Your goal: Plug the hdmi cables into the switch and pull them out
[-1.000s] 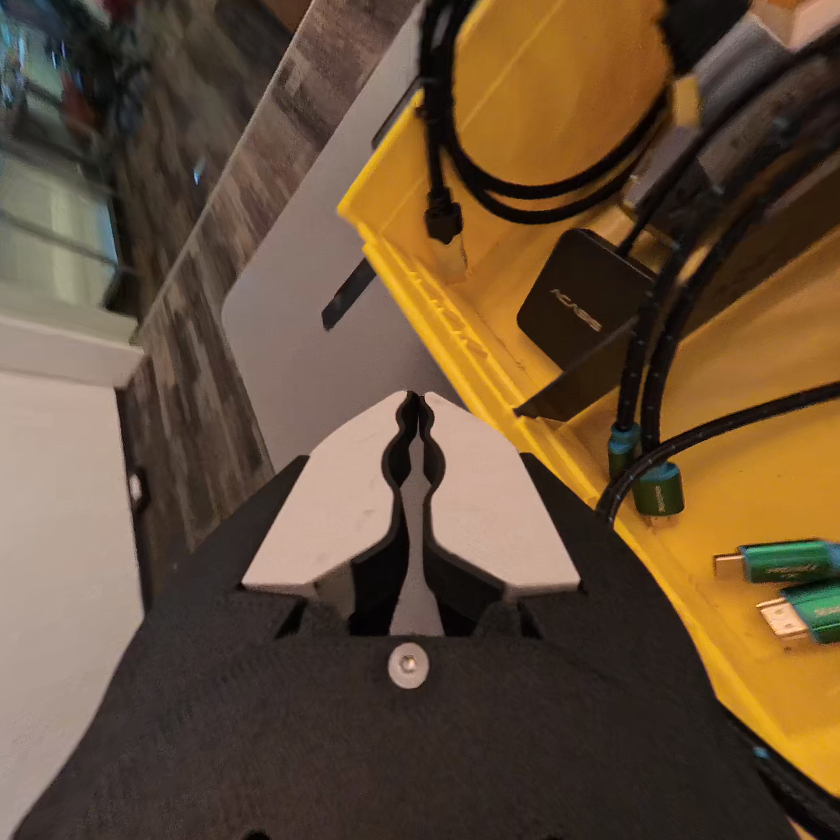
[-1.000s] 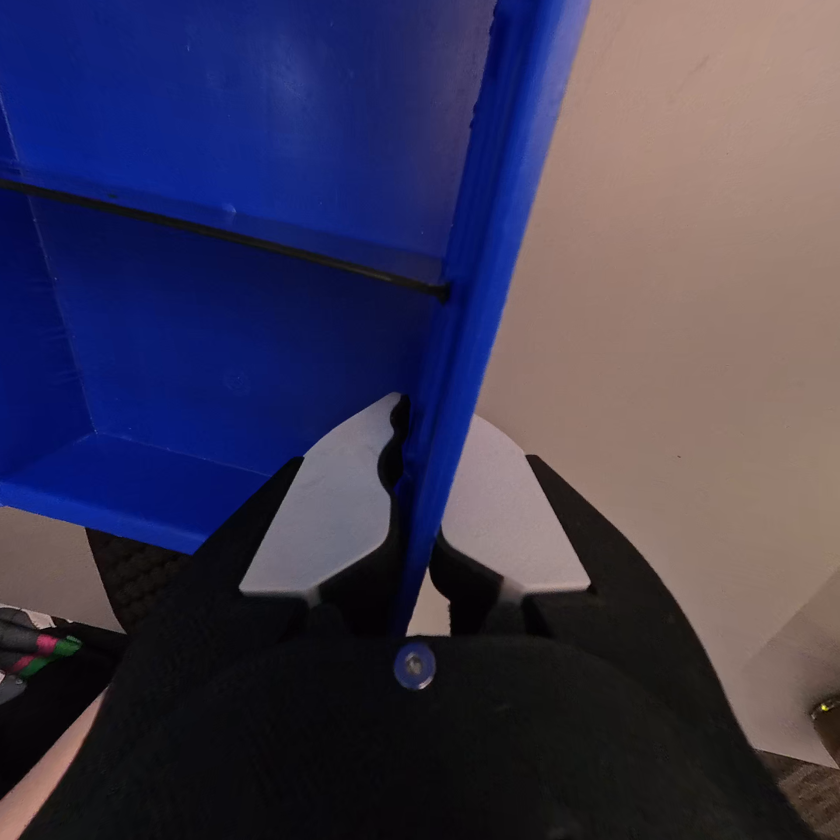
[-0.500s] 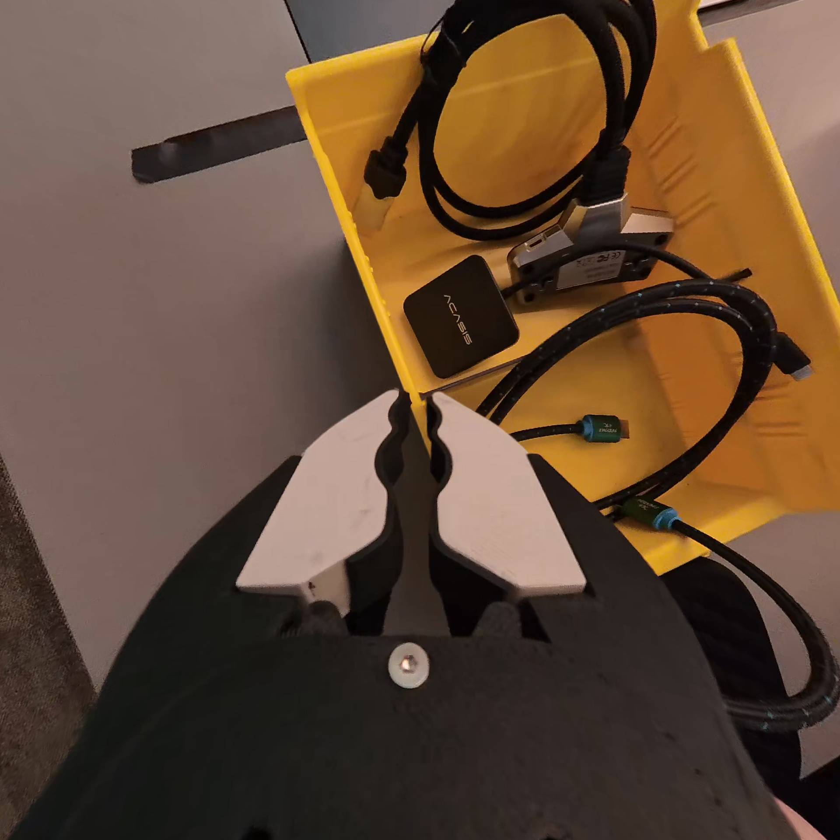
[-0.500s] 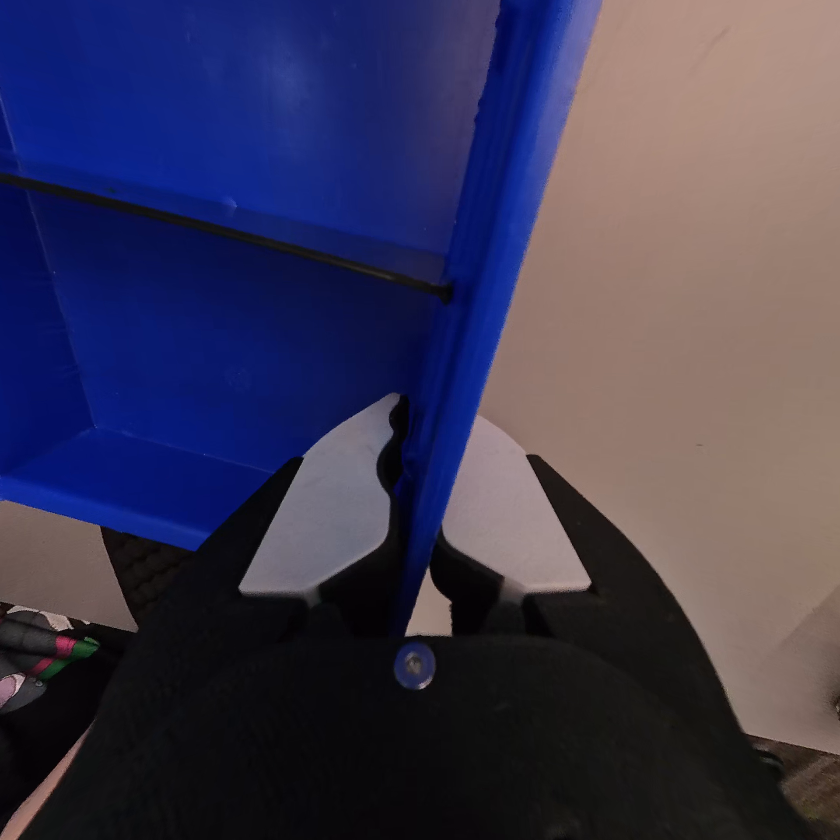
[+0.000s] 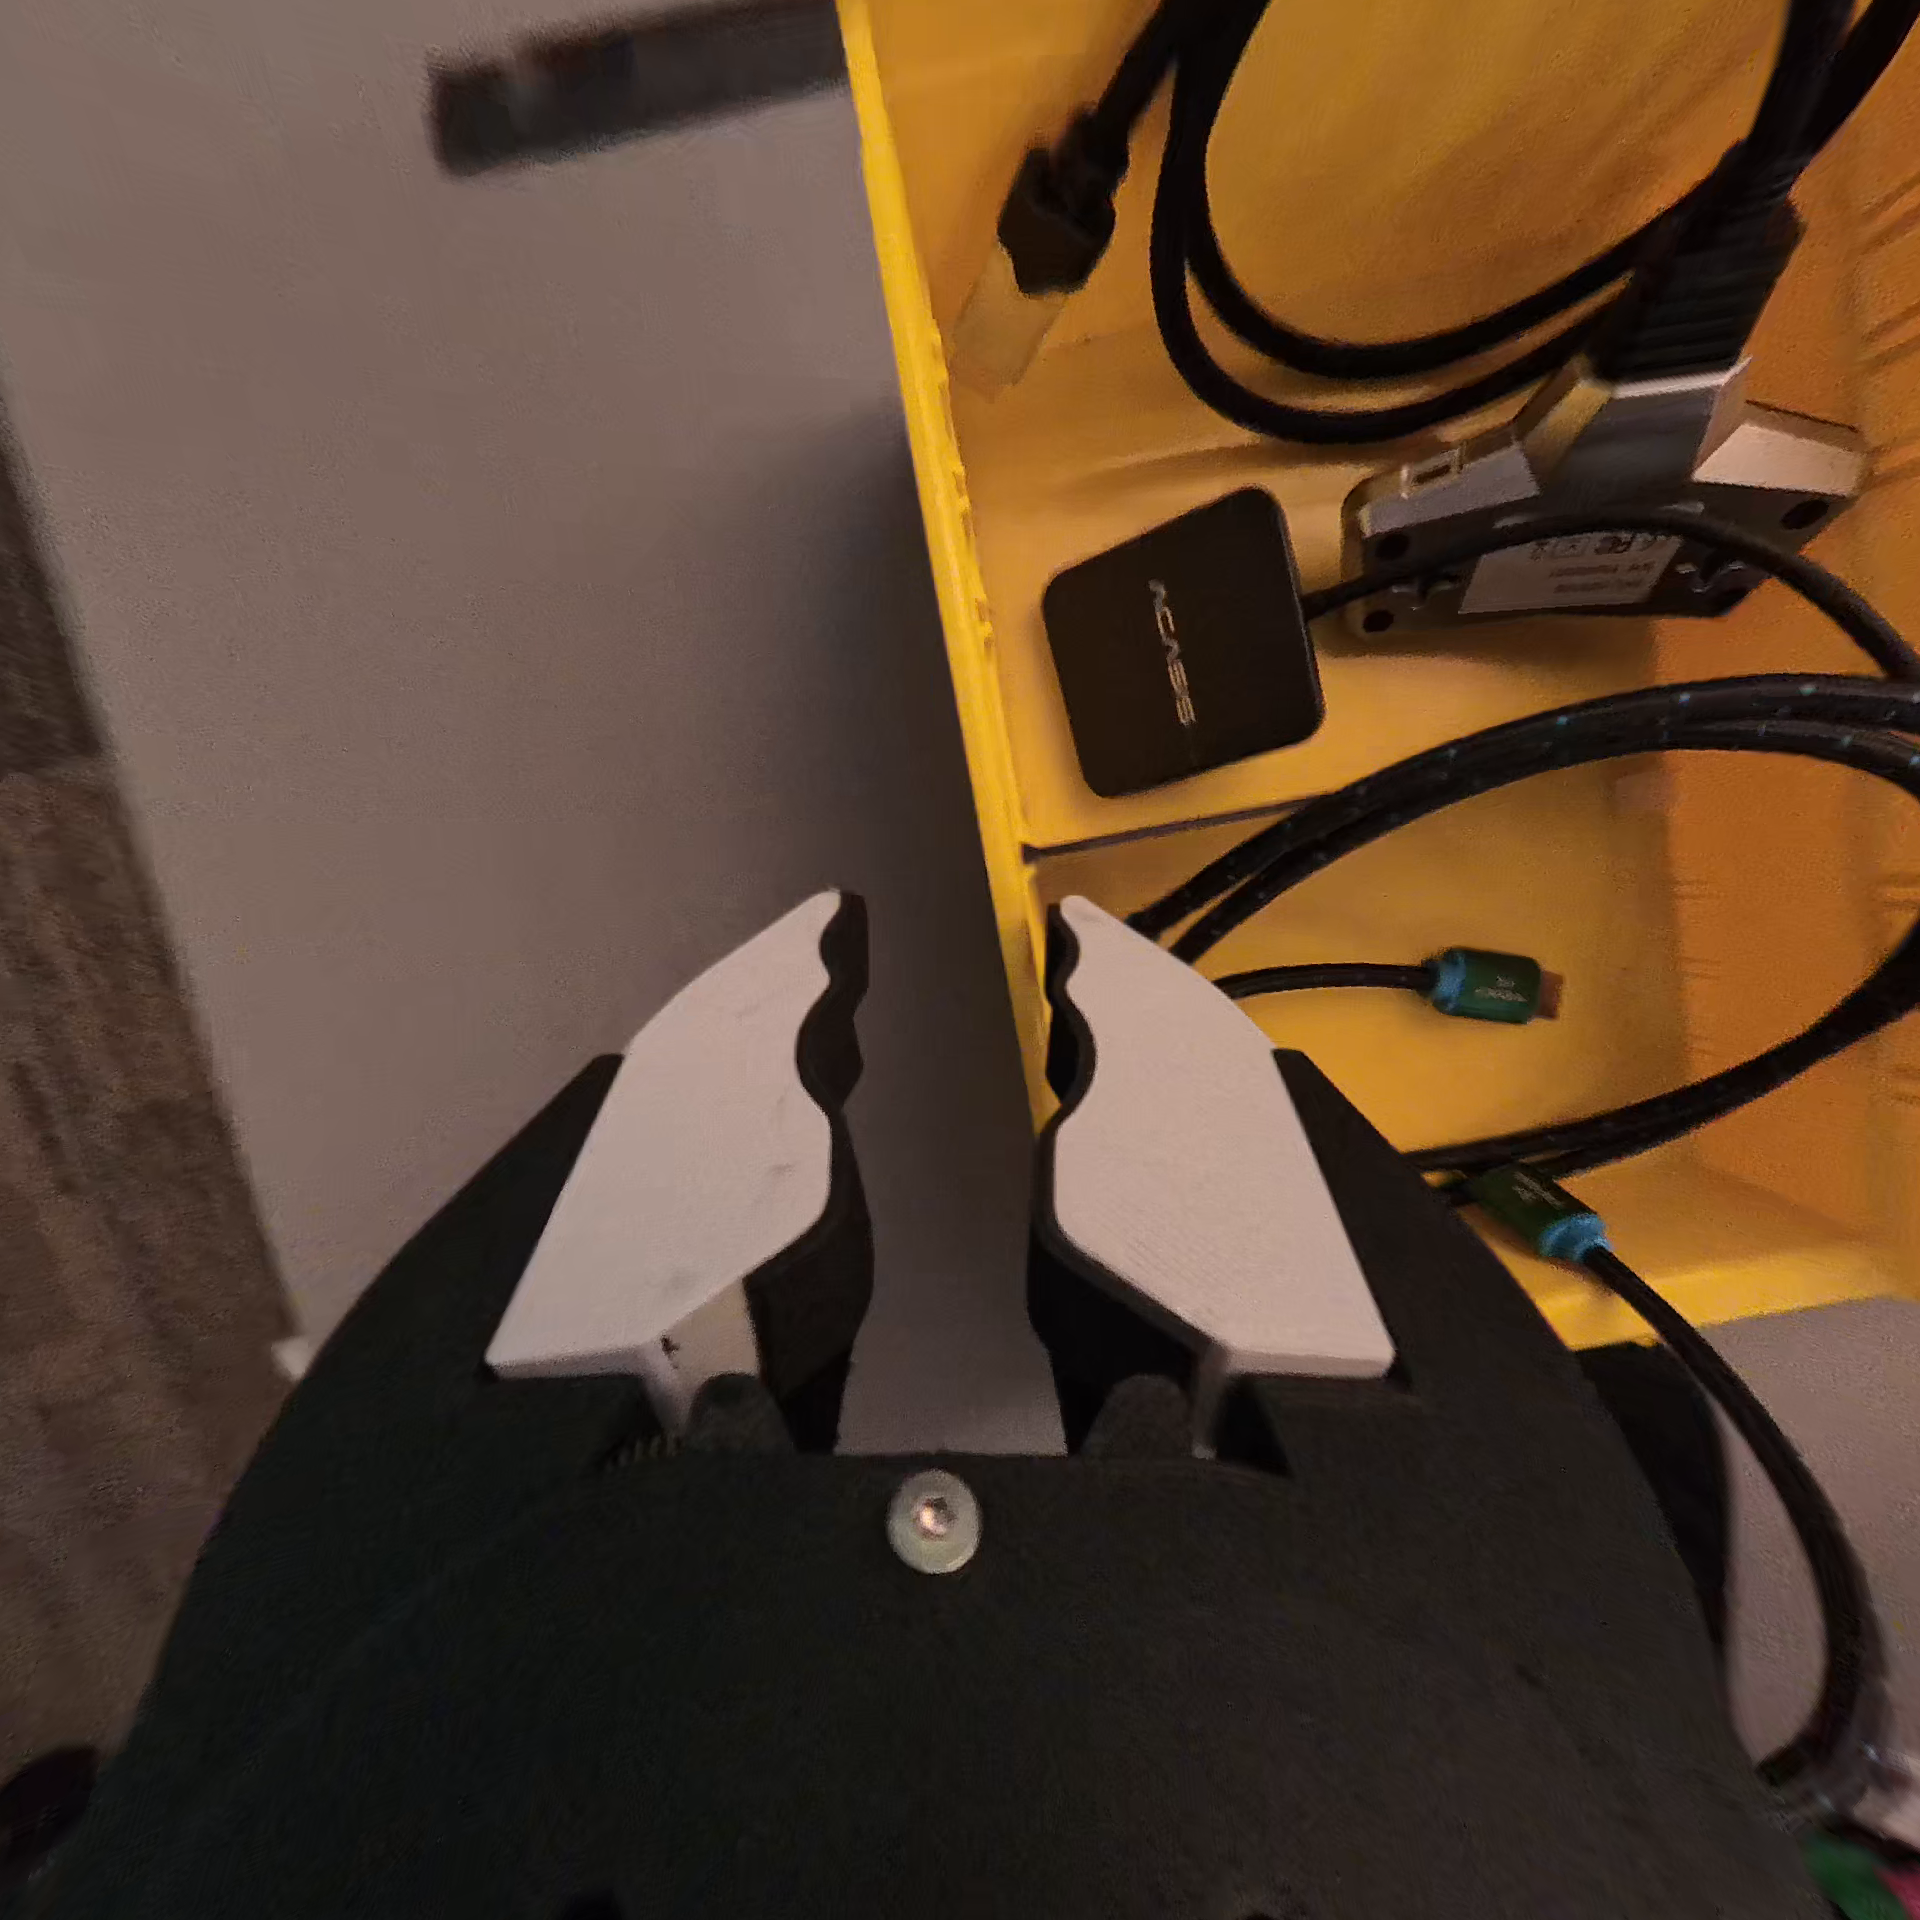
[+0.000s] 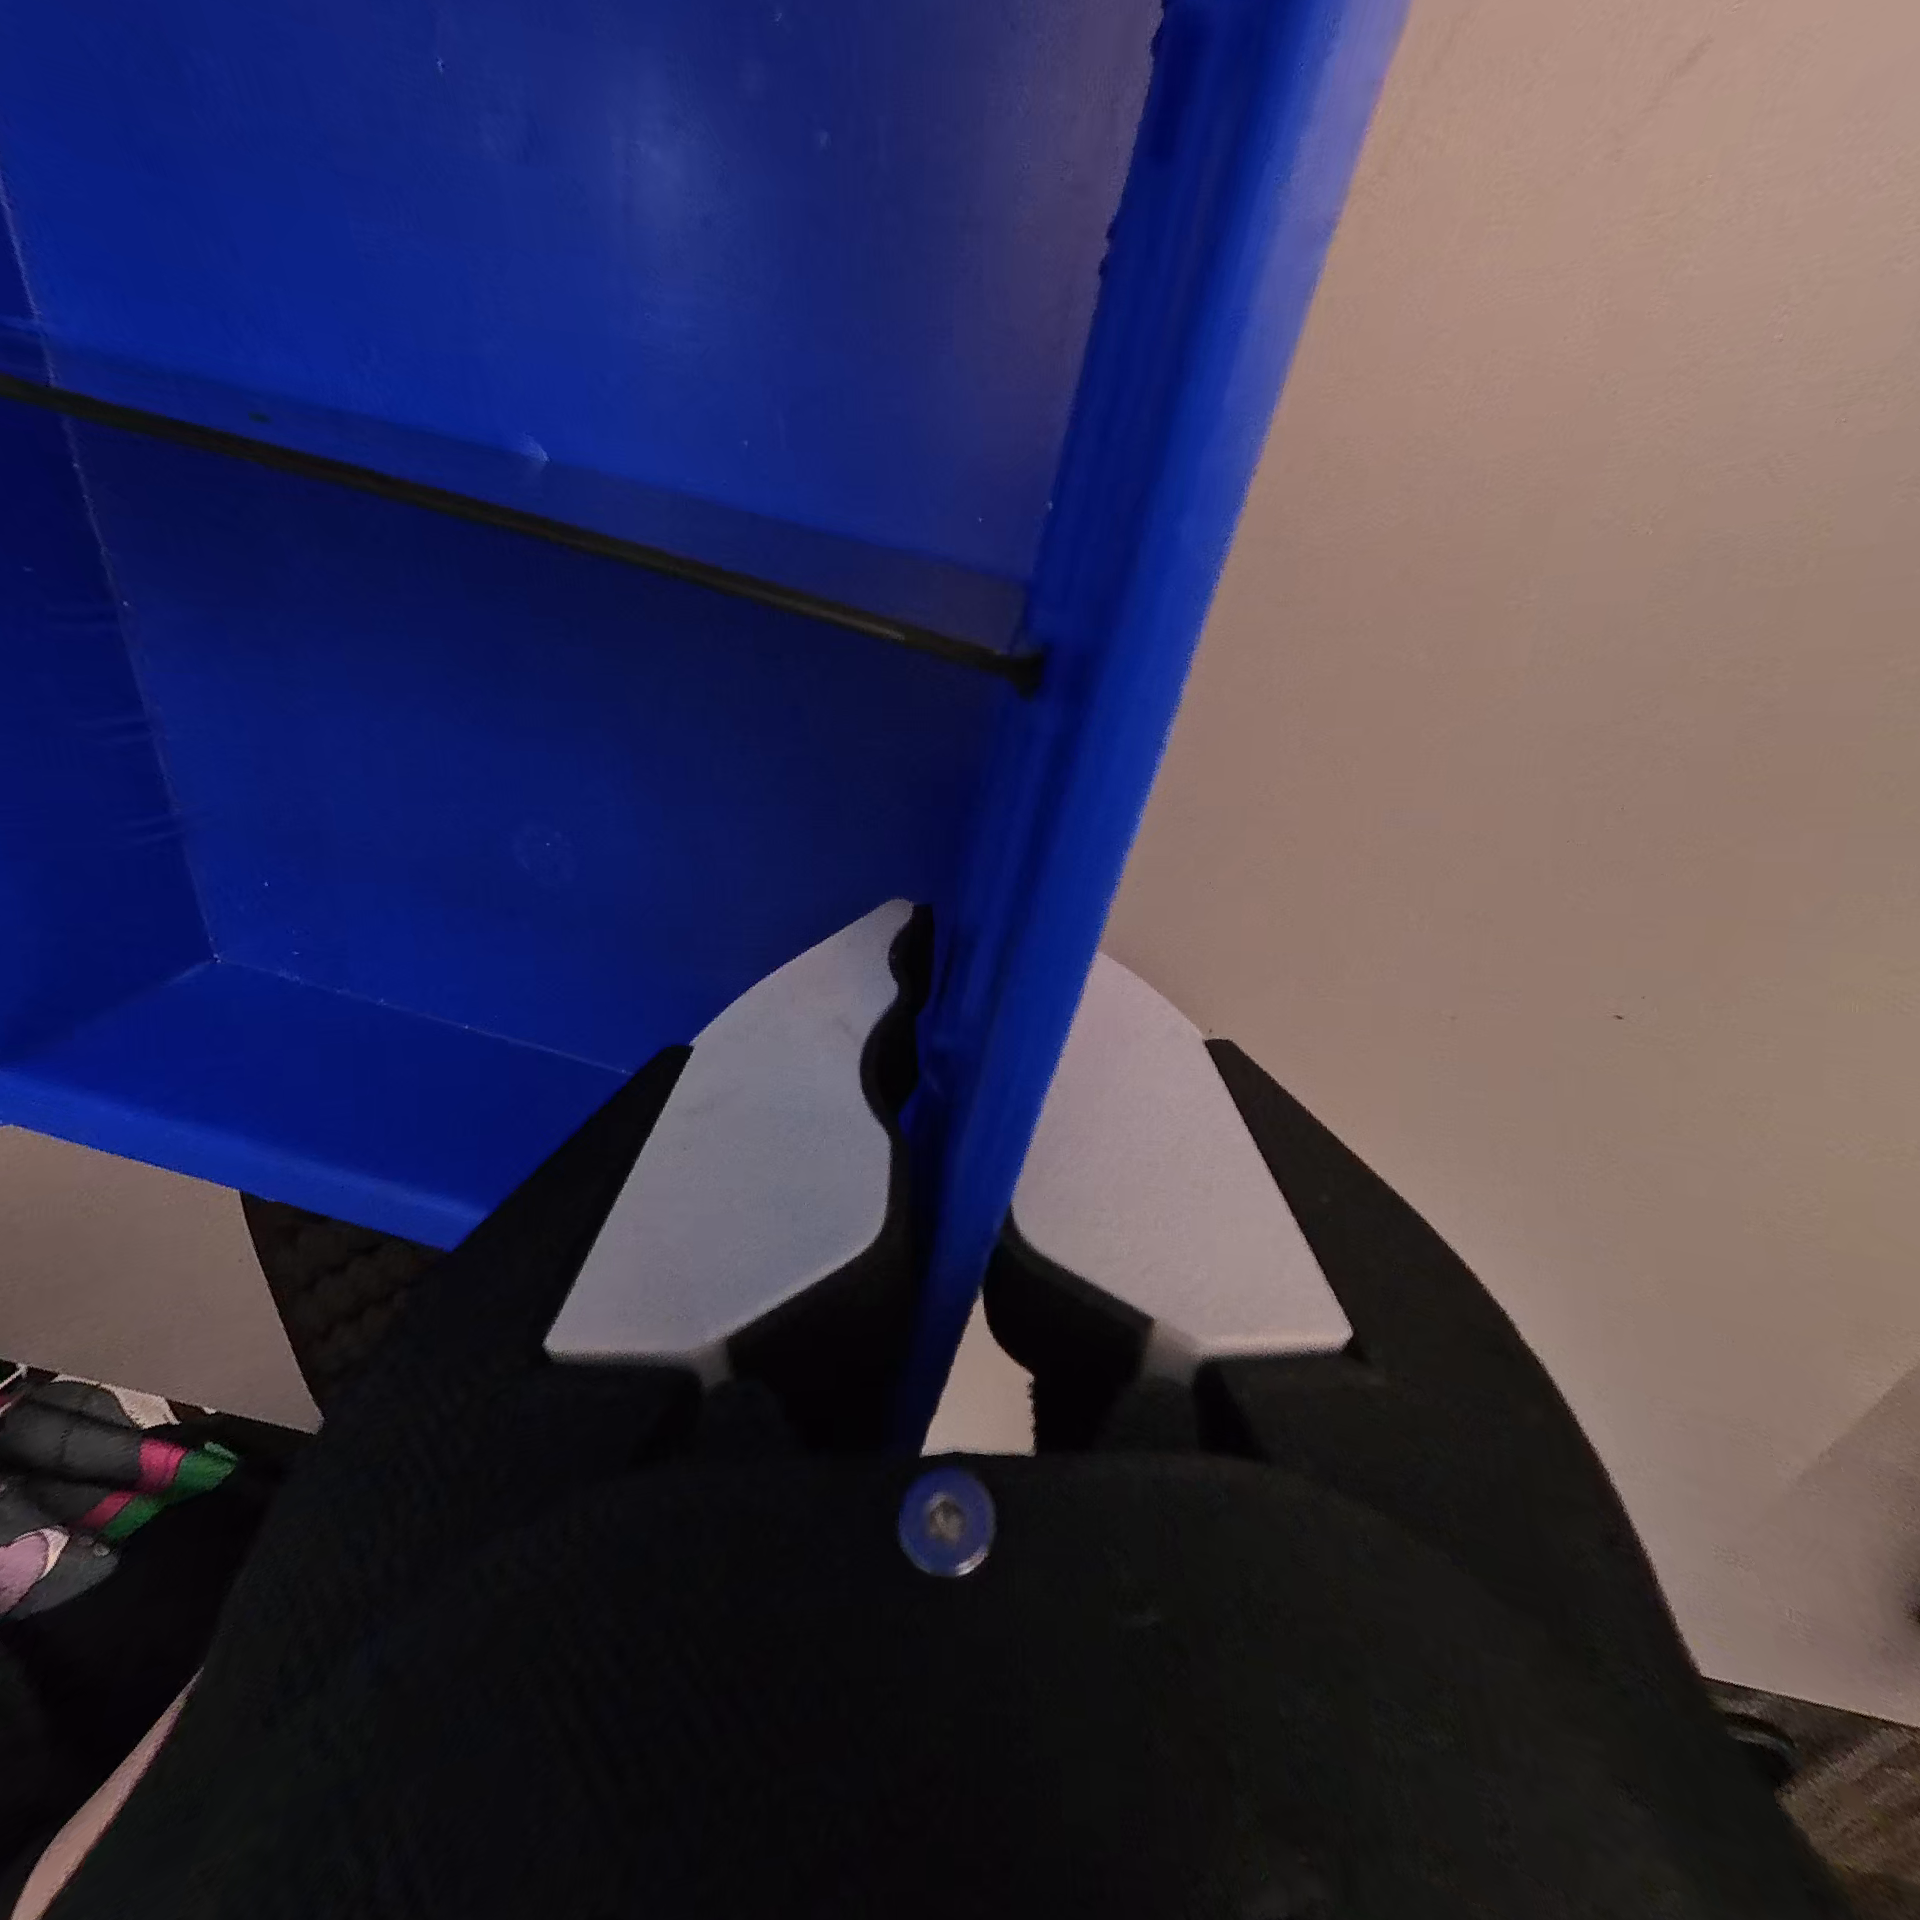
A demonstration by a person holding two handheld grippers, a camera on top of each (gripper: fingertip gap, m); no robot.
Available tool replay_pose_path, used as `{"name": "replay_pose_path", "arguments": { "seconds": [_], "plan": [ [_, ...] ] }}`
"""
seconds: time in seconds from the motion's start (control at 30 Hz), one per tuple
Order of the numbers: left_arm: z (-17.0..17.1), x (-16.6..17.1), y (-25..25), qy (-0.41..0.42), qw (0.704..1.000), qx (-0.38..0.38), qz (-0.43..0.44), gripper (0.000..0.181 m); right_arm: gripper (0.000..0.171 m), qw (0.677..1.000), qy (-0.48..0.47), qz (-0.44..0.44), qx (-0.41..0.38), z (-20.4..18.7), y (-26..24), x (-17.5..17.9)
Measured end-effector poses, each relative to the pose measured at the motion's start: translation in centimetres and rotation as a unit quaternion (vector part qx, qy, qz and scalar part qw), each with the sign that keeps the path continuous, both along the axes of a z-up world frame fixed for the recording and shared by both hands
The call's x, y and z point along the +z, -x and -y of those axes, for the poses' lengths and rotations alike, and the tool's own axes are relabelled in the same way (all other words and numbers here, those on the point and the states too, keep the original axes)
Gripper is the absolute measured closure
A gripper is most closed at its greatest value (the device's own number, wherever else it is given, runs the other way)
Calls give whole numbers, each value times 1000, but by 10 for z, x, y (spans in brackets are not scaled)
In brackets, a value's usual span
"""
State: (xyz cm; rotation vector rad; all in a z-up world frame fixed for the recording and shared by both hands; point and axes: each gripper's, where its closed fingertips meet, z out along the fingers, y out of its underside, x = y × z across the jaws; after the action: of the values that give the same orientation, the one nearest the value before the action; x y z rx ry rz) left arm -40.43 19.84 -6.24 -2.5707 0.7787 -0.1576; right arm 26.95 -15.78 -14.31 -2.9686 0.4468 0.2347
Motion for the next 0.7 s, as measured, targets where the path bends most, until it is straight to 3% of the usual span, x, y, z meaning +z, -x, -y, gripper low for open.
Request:
{"name": "replay_pose_path", "arguments": {
  "seconds": [0.07,0.1,0.17,0.7],
  "plan": [
    [13,-19,-6,80,996,1,27,151,161,1000,-1,-1,0,0,0,0],
    [21,-29,-11,128,991,-3,45,165,161,1000,-2,-1,1,0,0,0],
    [25,-41,-12,176,983,10,56,170,161,1000,-2,0,2,0,0,0],
    [18,-41,6,173,977,68,100,169,161,1000,-11,1,26,-1,-9,-1]
  ]
}}
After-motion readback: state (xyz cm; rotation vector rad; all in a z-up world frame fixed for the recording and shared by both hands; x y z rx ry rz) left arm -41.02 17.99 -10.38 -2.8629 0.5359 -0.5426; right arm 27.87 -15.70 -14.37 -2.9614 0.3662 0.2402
